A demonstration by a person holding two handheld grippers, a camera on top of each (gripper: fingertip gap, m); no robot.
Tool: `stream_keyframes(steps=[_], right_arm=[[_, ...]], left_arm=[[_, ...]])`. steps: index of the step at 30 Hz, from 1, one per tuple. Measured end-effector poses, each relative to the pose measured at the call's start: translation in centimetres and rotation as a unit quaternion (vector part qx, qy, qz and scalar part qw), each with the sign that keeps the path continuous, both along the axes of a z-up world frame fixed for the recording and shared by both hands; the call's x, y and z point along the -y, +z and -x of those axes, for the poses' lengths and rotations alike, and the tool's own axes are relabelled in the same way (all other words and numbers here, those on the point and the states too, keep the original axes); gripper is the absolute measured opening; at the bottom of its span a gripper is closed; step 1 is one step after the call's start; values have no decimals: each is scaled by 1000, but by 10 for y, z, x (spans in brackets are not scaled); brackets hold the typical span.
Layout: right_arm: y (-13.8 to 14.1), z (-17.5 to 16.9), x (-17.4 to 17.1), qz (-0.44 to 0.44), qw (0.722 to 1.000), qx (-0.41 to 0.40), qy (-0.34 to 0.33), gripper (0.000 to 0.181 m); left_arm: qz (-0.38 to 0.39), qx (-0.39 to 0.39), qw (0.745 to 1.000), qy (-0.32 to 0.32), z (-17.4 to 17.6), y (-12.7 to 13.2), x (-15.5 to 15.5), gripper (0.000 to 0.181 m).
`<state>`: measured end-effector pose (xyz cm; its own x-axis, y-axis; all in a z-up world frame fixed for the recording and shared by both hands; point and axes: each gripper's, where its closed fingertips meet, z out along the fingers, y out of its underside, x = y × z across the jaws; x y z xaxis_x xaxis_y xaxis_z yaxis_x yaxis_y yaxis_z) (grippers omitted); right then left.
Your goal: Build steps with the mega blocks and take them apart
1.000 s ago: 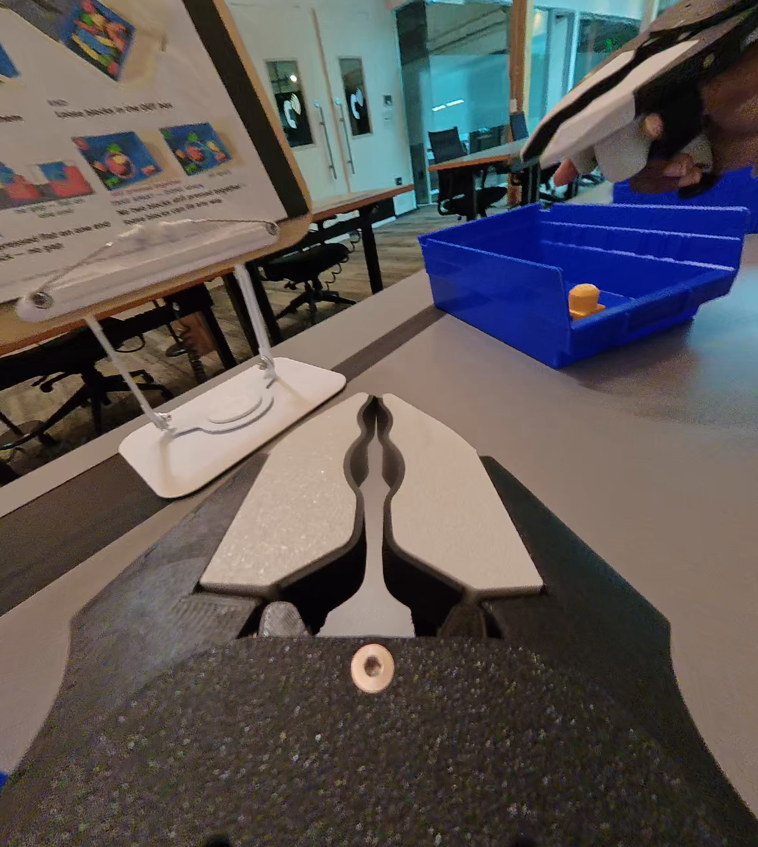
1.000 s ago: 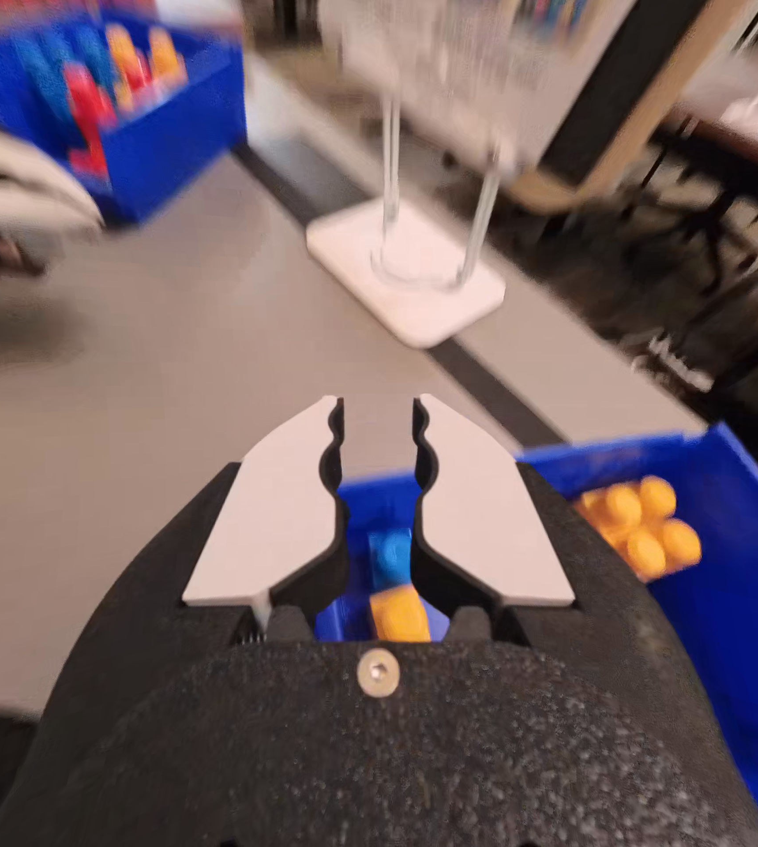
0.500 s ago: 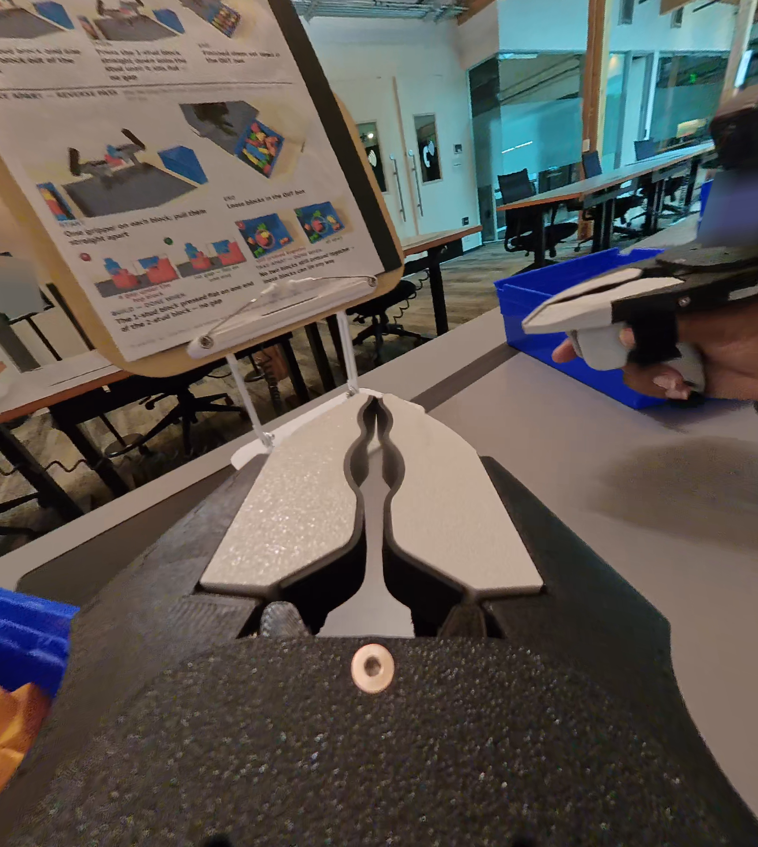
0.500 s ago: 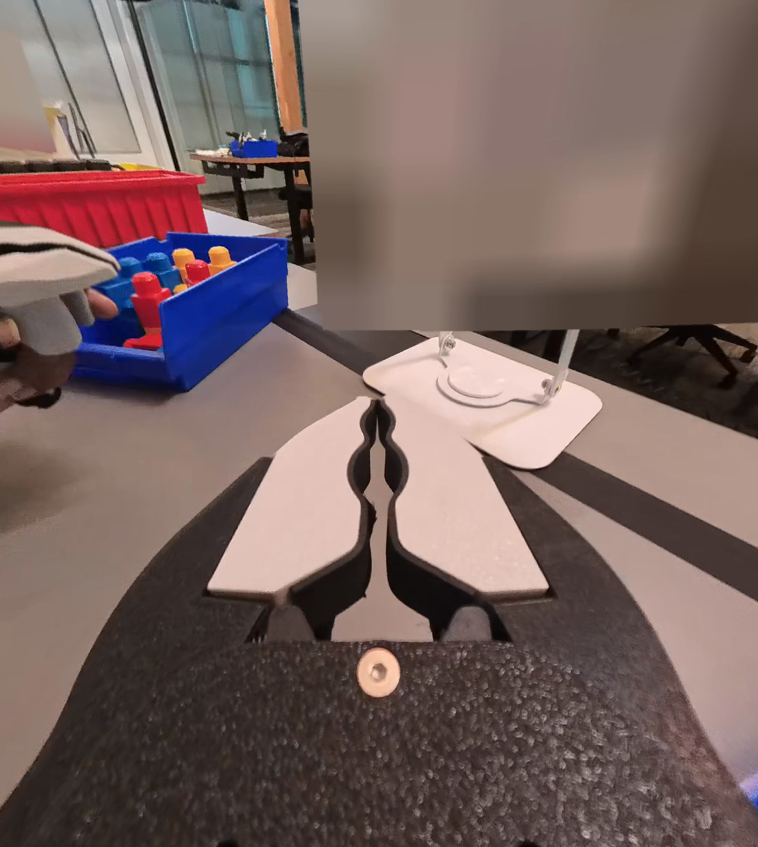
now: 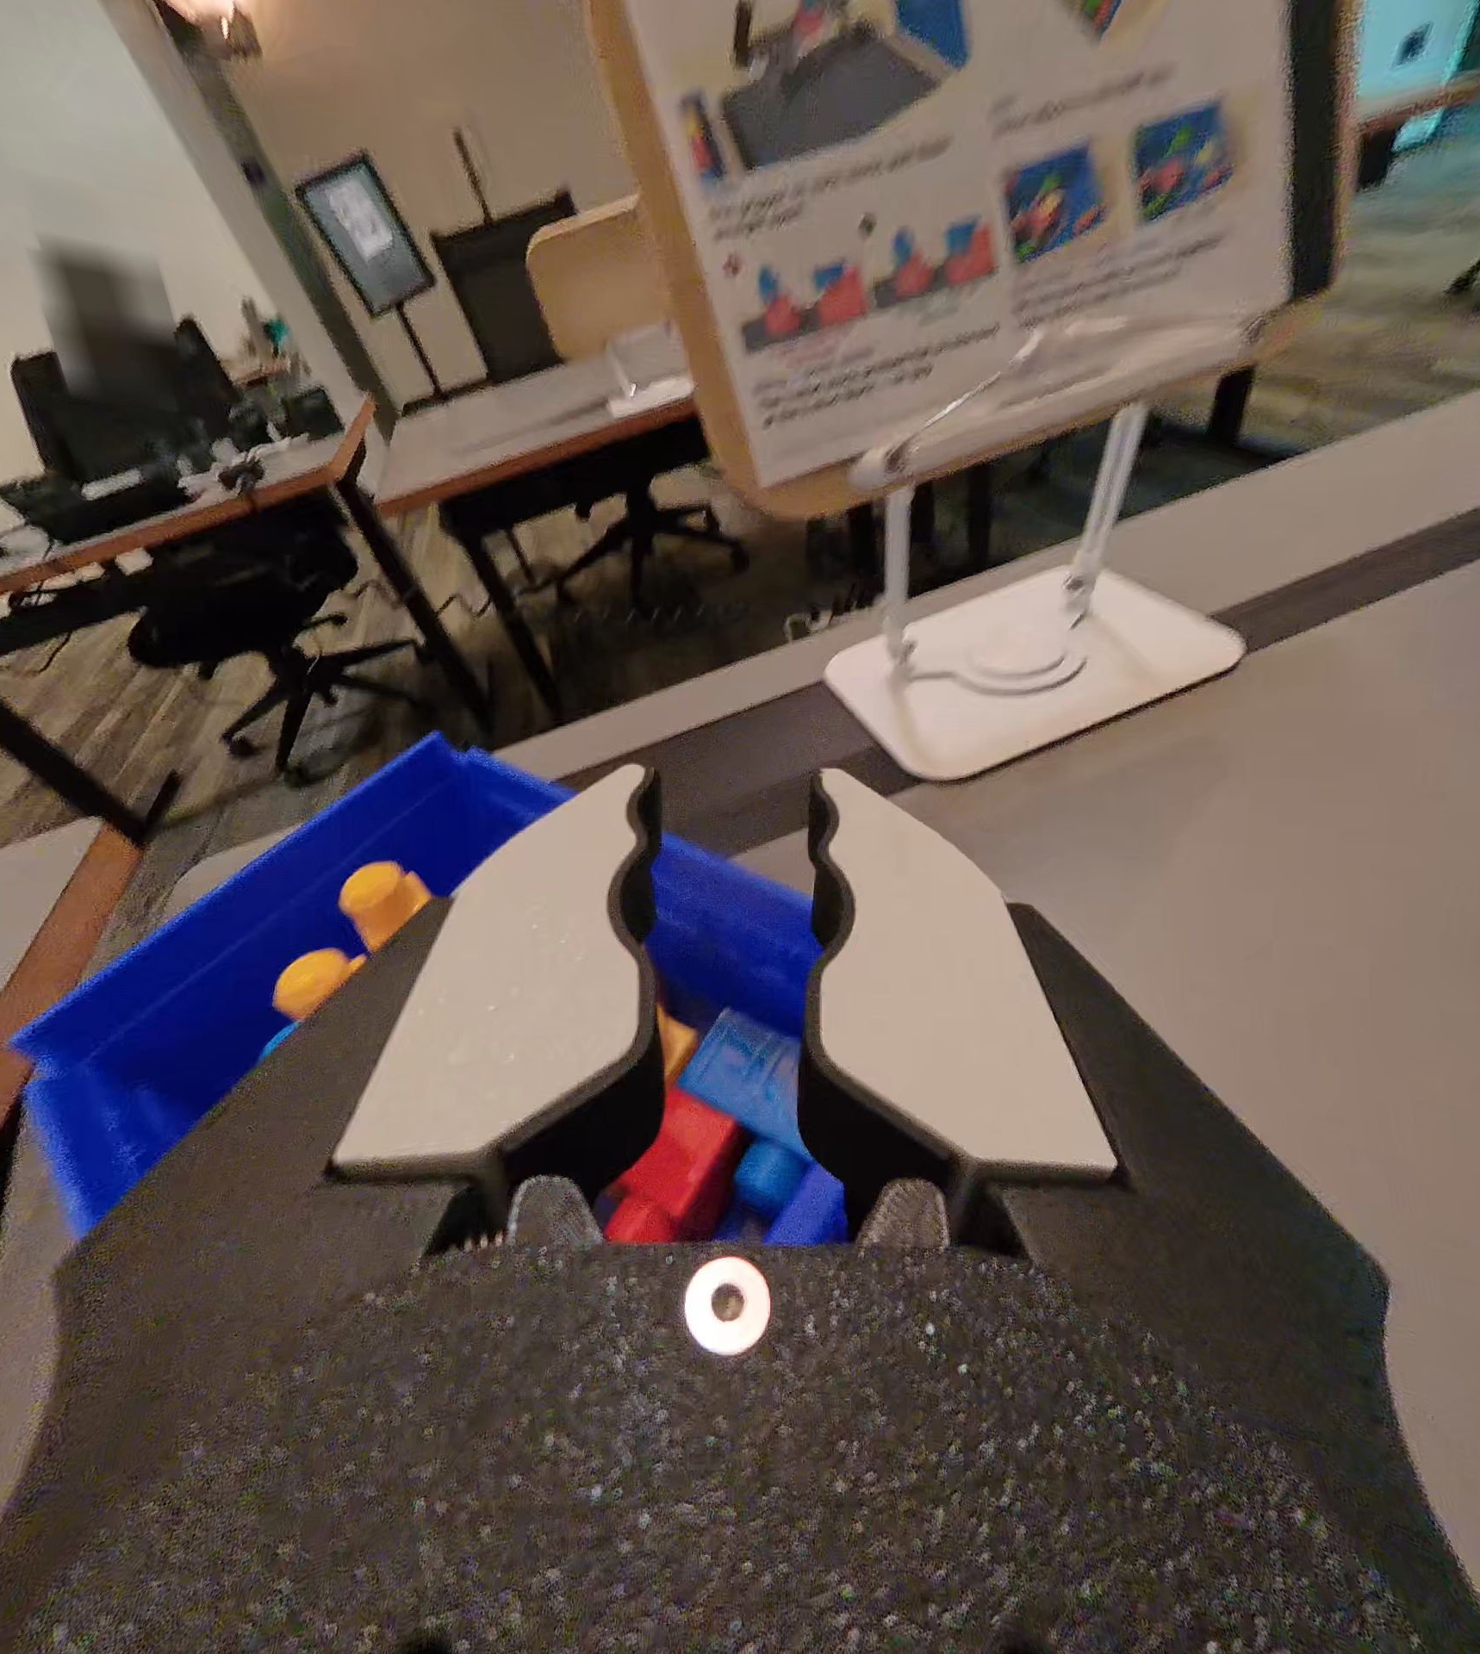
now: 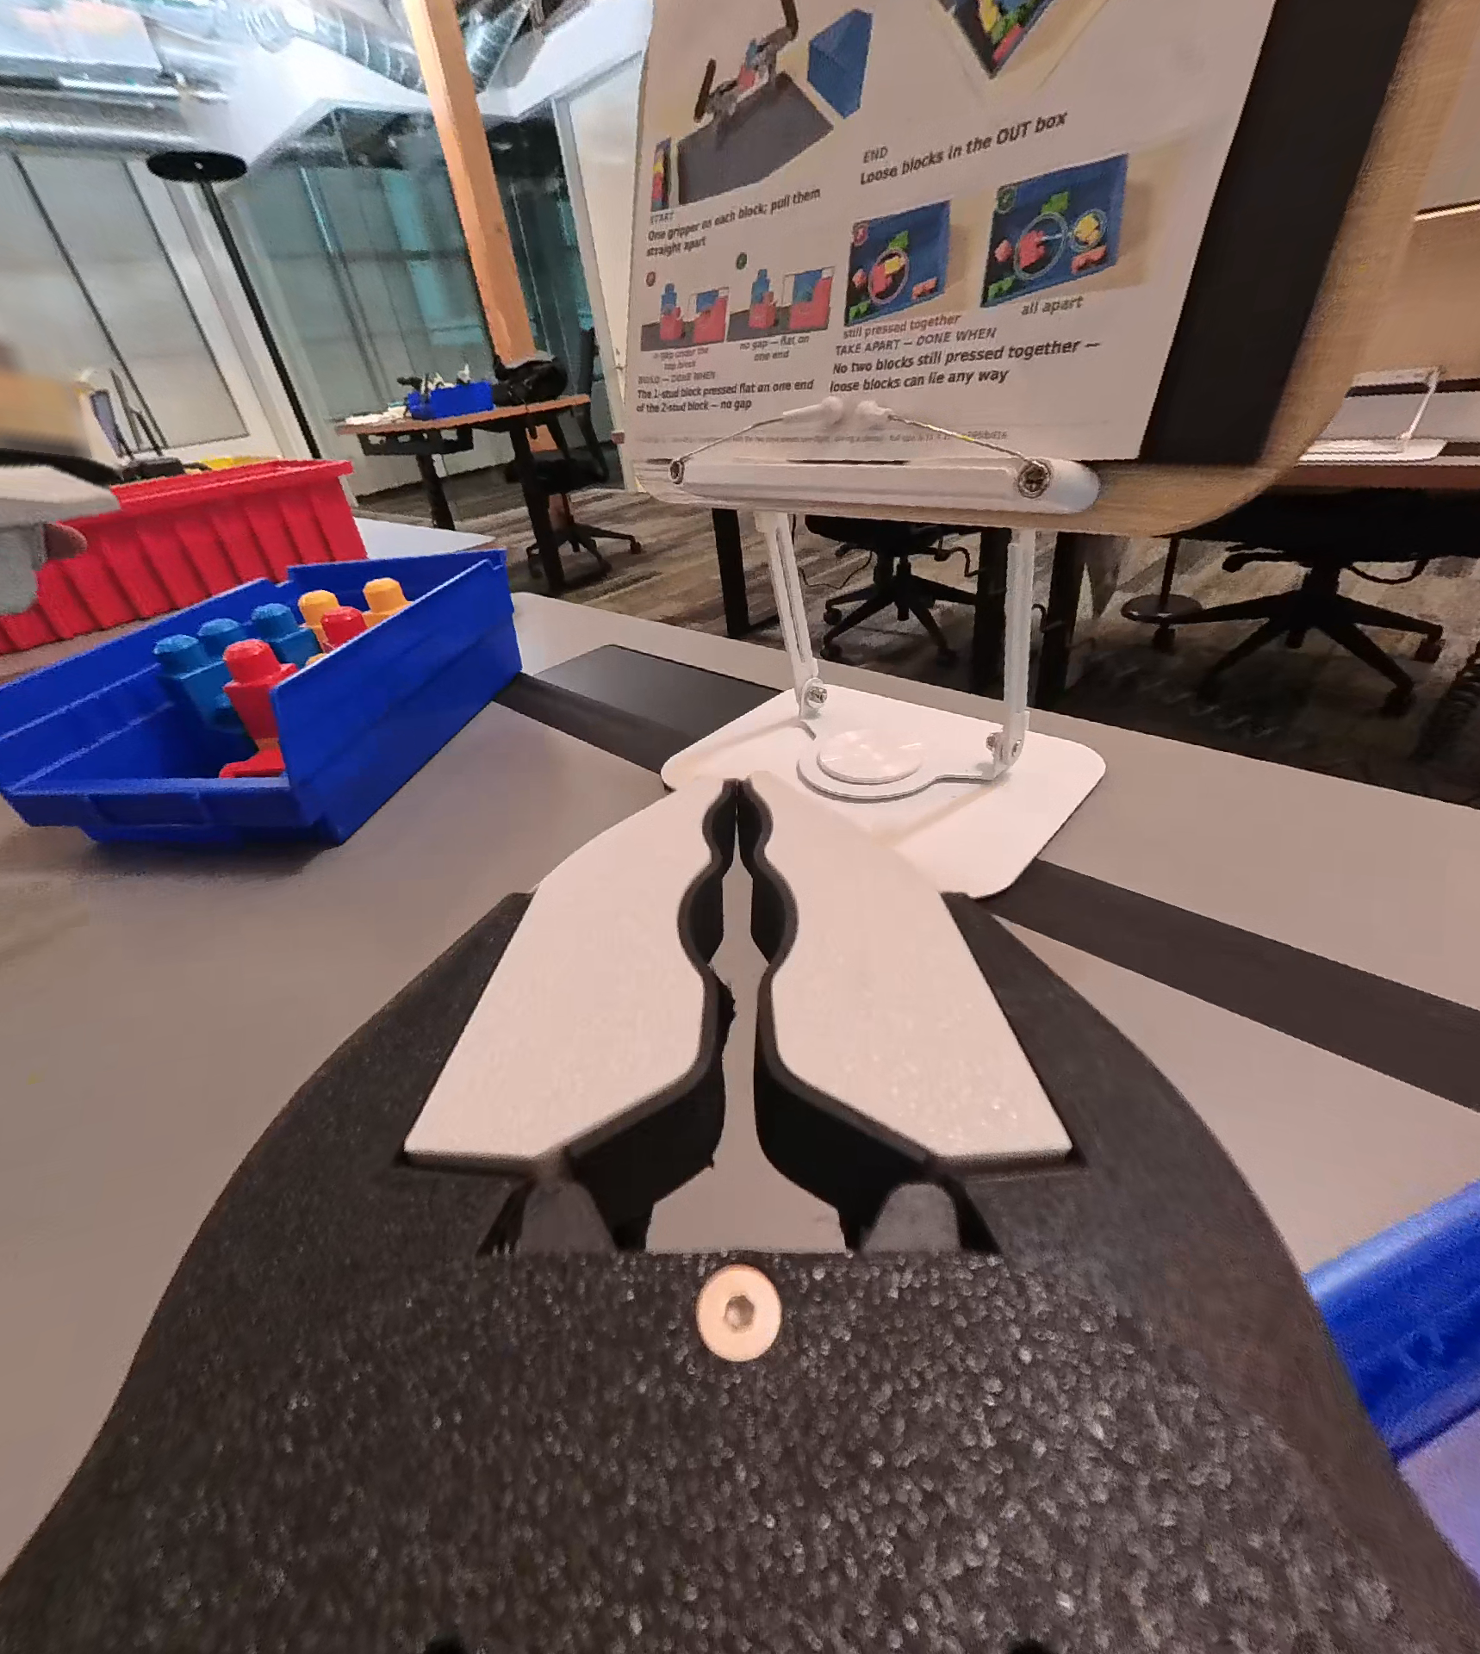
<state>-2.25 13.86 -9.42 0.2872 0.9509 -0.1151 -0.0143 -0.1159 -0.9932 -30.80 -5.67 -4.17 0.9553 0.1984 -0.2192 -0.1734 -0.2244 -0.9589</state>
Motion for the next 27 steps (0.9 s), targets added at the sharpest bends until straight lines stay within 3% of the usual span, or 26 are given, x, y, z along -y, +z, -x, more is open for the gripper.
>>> stream_keyframes(steps=[5,8,14,18,27], right_arm=[[9,1,5,-6,1000,-24,2,0],[6,4,9,-12,1000,-18,10,0],[6,7,15,-15,999,-21,35,0],[8,9,26,-27,997,-34,69,0],[7,13,32,-43,996,-21,81,0]], left_arm=[[129,18,990,47,41,-33,16,42],[198,13,977,82,65,-54,26,37],[296,93,947,80,76,-99,20,42],[289,65,946,132,93,-100,16,46],[310,101,933,155,97,-133,12,51]])
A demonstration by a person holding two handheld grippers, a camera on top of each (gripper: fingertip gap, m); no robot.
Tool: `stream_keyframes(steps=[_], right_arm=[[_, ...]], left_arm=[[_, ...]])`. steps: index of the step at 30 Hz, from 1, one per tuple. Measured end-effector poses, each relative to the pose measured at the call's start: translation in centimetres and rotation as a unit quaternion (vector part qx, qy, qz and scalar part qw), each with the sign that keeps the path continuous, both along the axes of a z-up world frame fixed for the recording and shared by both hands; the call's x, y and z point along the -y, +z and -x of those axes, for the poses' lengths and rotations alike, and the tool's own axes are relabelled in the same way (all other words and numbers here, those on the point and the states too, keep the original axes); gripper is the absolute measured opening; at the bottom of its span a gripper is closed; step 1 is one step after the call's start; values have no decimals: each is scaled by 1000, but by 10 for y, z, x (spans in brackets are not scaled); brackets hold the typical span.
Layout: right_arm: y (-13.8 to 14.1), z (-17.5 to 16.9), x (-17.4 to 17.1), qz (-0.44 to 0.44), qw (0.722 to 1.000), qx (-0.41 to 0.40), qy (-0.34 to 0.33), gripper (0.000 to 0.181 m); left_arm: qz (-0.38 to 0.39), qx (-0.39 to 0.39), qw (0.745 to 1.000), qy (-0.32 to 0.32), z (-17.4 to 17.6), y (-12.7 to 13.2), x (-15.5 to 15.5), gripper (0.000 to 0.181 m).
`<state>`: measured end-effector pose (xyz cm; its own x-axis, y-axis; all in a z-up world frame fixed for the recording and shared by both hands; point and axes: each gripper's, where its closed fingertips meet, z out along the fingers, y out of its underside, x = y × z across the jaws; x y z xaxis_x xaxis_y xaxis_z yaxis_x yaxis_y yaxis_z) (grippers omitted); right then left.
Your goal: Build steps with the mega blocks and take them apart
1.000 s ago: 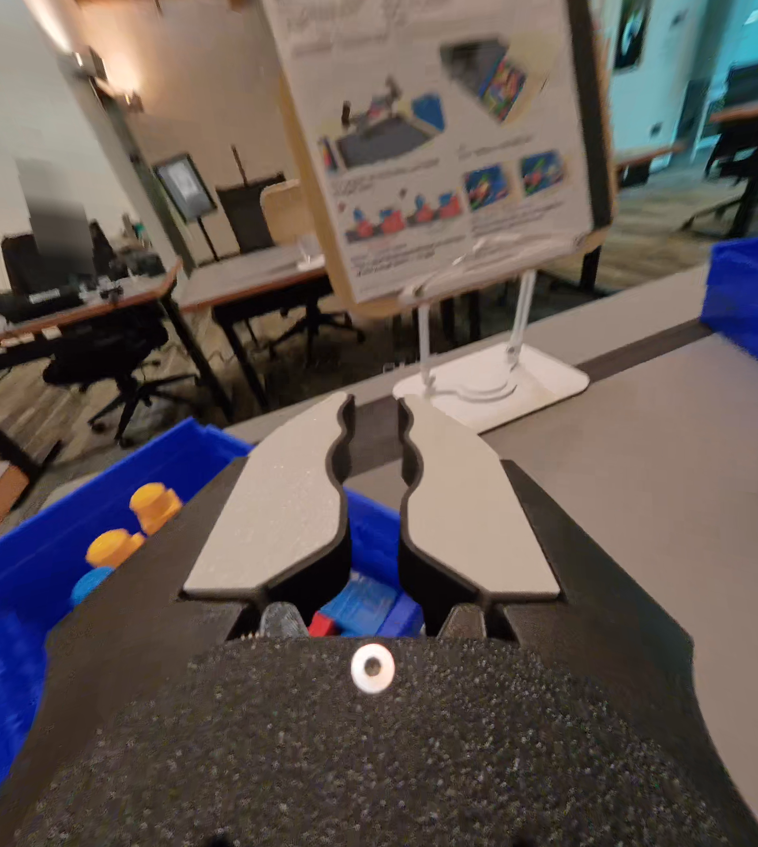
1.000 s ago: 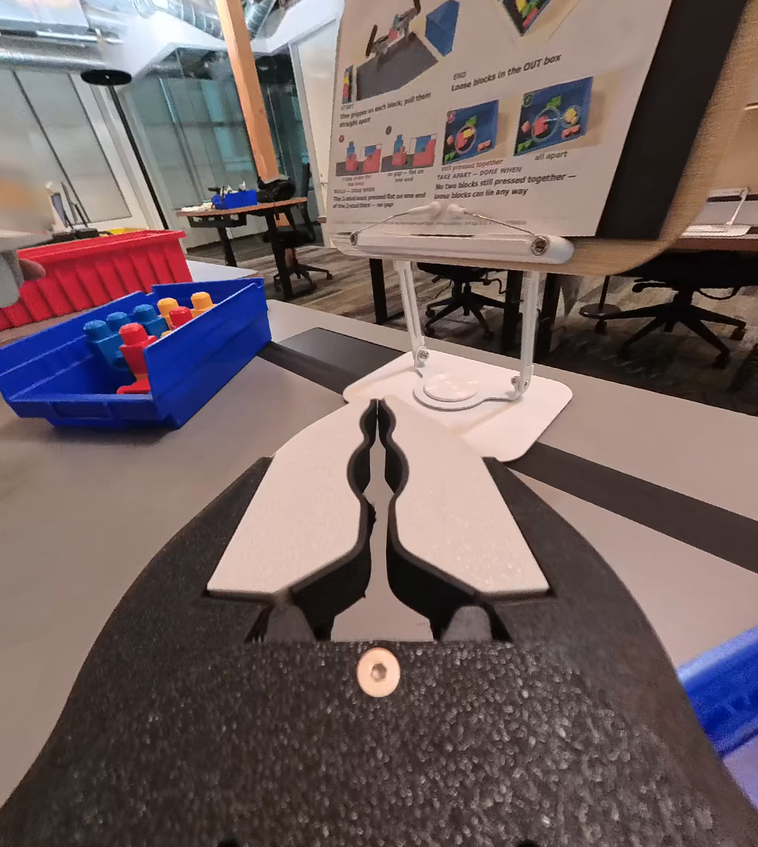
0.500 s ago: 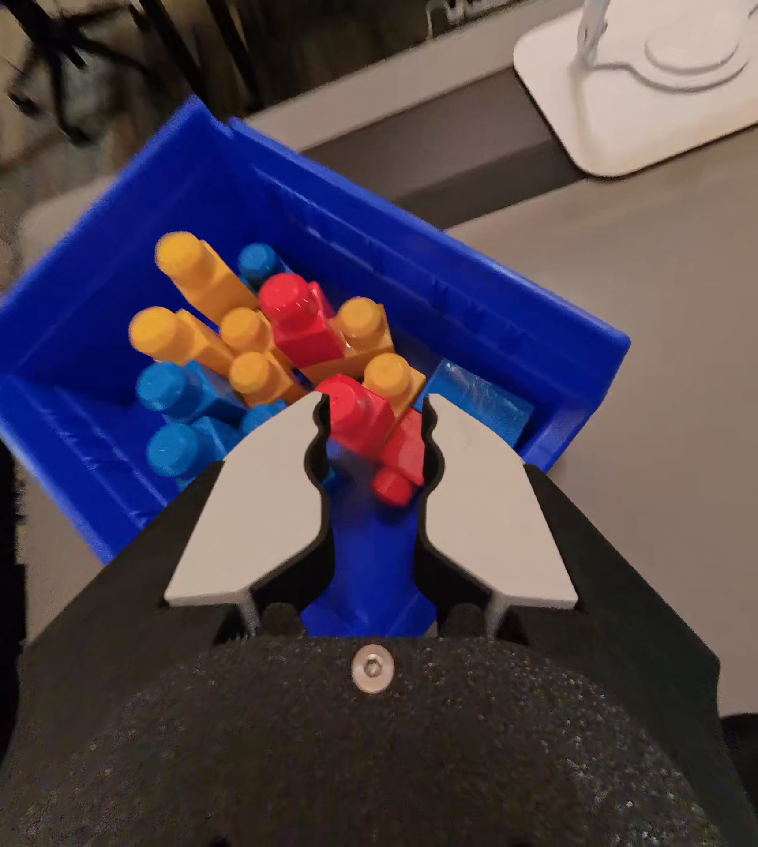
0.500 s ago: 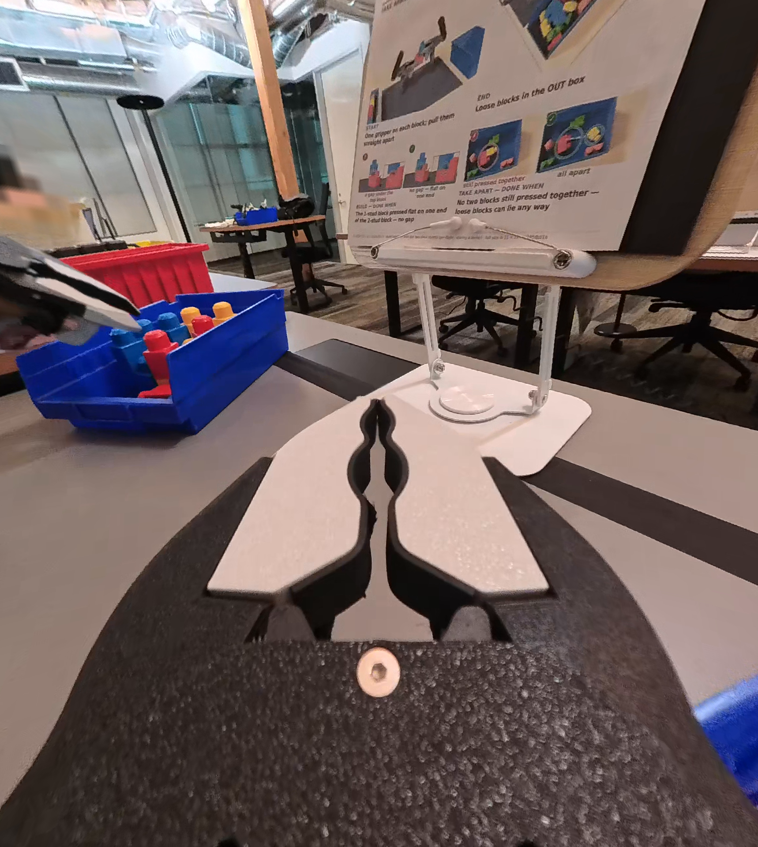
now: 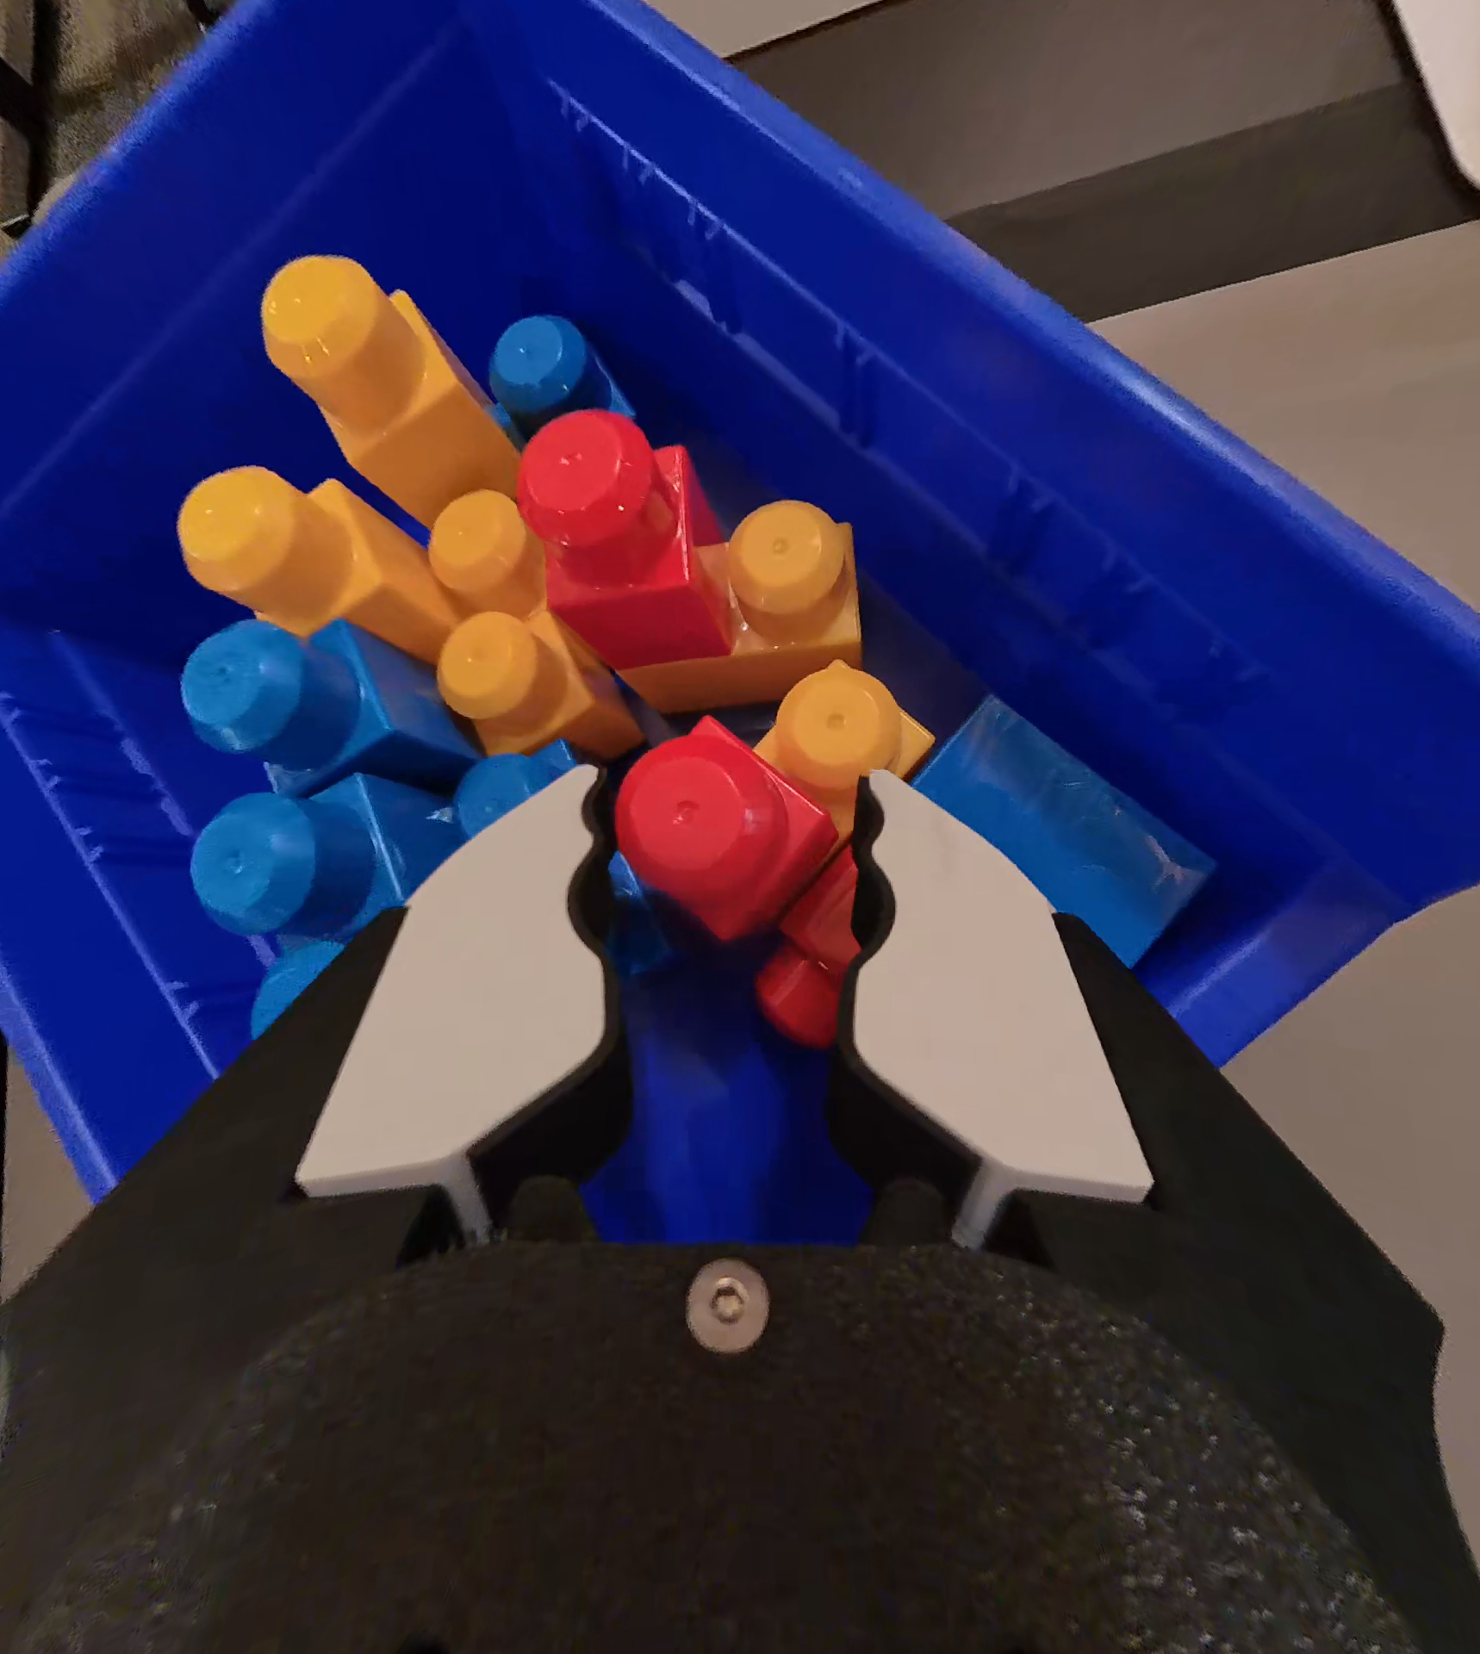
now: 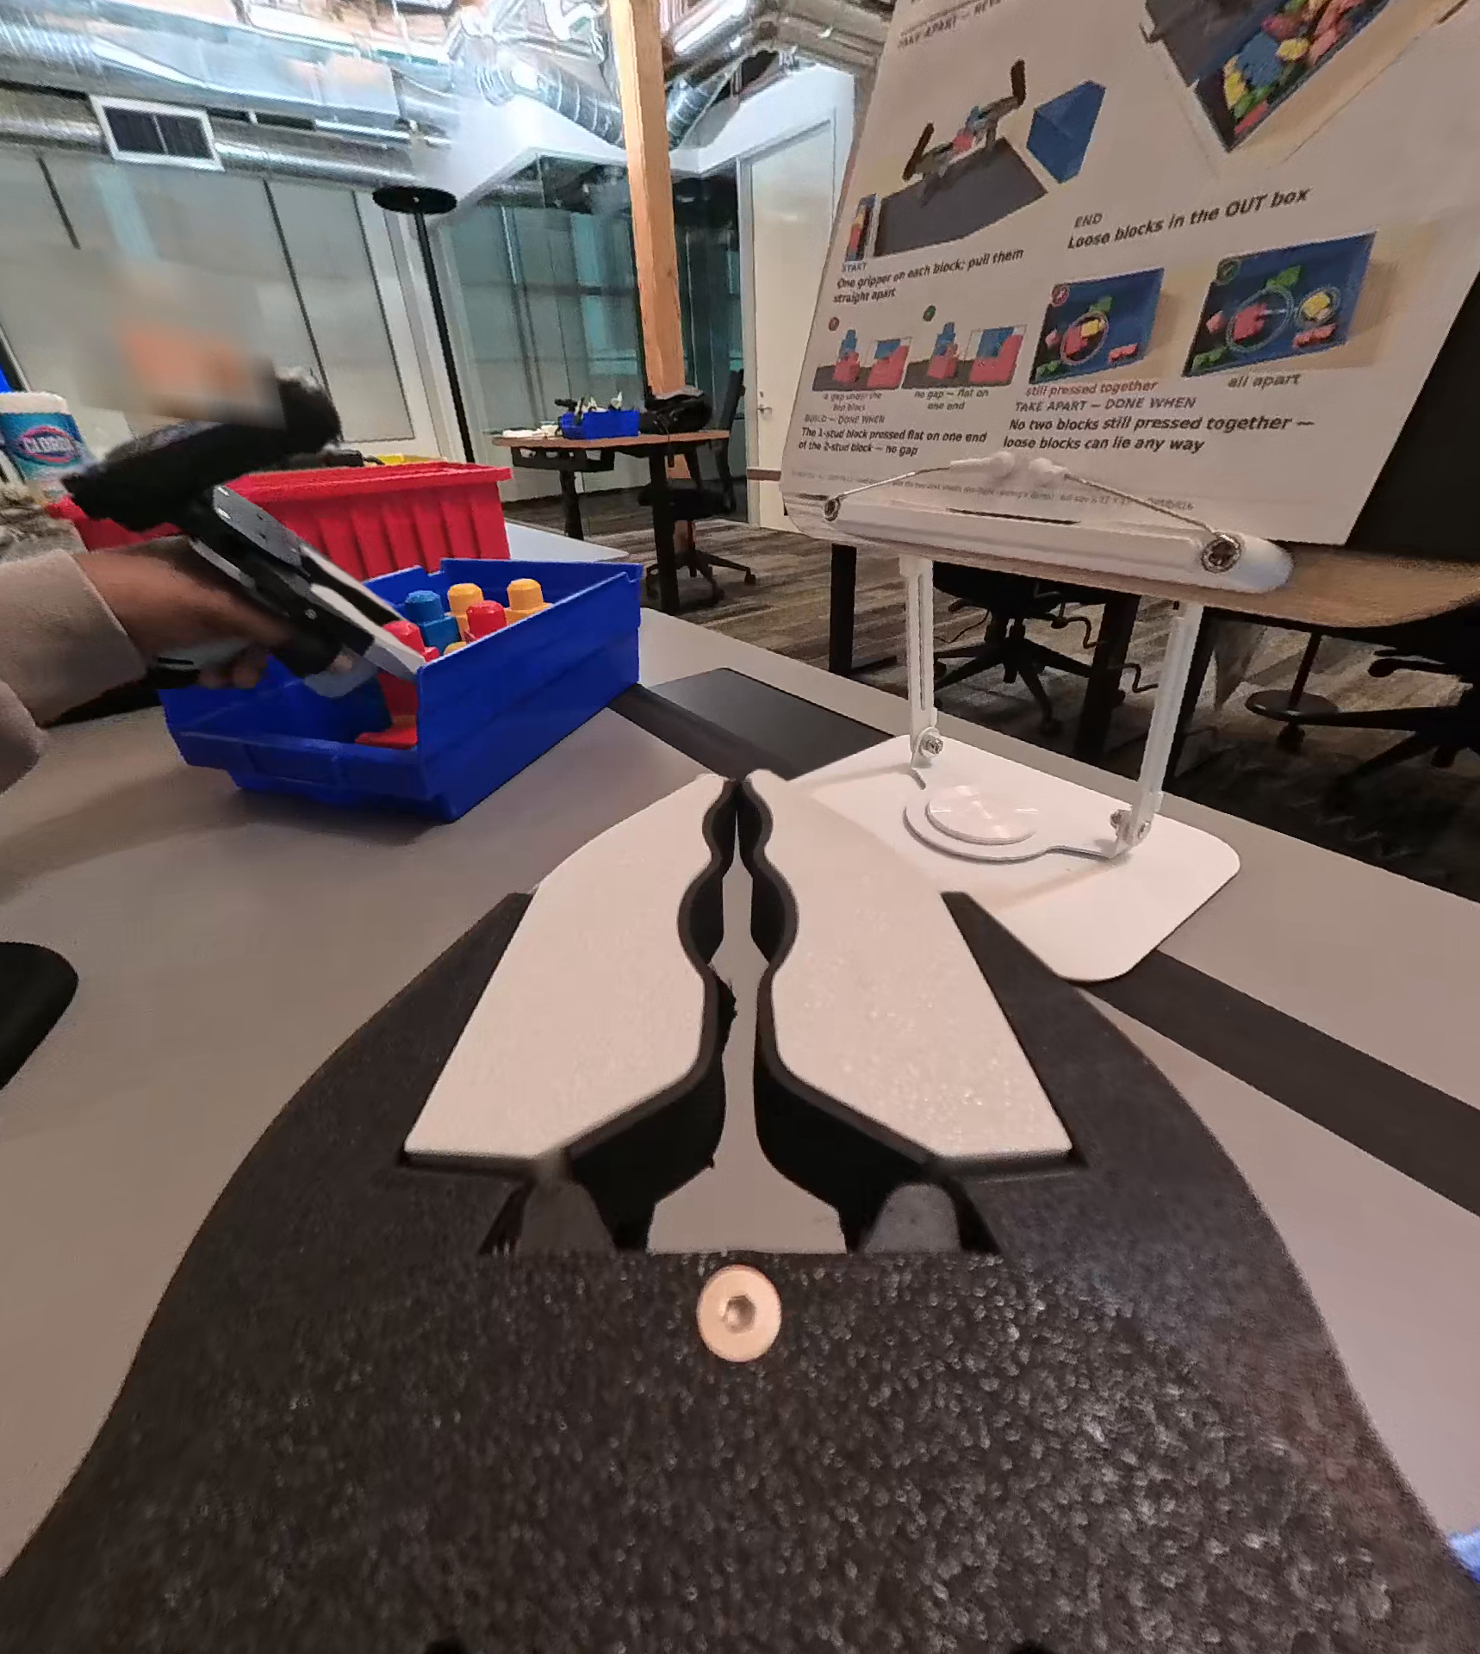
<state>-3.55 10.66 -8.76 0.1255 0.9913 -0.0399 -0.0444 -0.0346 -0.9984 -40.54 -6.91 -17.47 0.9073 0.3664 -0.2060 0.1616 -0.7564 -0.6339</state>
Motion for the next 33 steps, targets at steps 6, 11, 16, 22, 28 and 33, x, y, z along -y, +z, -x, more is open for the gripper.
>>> stream_keyframes(steps=[6,11,16,22,28,33], right_arm=[[1,1,2,4,1000,-4,3,0],[1,2,4,0,1000,0,5,0],[1,3,4,-1,1000,-1,6,0],[7,6,25,16,997,-18,70,0],[15,12,54,-5,992,-5,124,25],[-15,23,81,-55,978,113,164,70]], left_arm=[[2,-19,1000,6,3,-1,-2,45],[-15,-44,999,12,3,9,0,44],[-72,-100,992,3,-9,57,4,43],[-169,-136,971,-98,-90,137,-8,43],[-186,-74,946,-256,-215,124,-43,43],[-166,20,927,-335,-298,60,-73,43]])
